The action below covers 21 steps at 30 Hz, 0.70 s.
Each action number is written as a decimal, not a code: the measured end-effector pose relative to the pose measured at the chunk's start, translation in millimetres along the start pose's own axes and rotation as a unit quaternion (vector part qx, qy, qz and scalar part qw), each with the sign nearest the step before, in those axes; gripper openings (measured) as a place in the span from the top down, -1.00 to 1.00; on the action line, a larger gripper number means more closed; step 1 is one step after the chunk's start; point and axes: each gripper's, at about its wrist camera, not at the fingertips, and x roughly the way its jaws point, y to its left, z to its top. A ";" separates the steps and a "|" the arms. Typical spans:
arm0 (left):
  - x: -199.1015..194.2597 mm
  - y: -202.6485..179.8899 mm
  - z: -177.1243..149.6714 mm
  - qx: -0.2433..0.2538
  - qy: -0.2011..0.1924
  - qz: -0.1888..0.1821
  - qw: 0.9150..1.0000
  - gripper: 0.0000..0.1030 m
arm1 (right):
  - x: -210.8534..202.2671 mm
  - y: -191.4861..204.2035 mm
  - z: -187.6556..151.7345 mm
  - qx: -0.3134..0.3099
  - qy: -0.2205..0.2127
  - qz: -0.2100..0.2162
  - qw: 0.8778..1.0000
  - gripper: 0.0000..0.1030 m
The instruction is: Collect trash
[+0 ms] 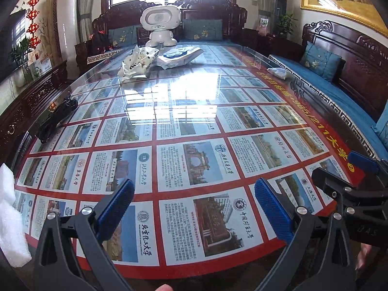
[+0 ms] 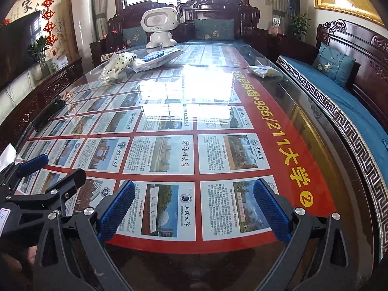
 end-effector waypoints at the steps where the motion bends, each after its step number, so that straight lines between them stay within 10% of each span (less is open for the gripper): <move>1: 1.1 1.3 0.8 -0.002 0.001 0.000 1.000 -0.92 | 3.6 -0.1 0.8 0.000 0.003 0.002 1.000 -0.84; 21: 33.8 7.8 6.6 -0.012 0.051 0.005 0.999 -0.92 | 33.8 -1.7 8.6 0.000 0.036 0.026 0.999 -0.84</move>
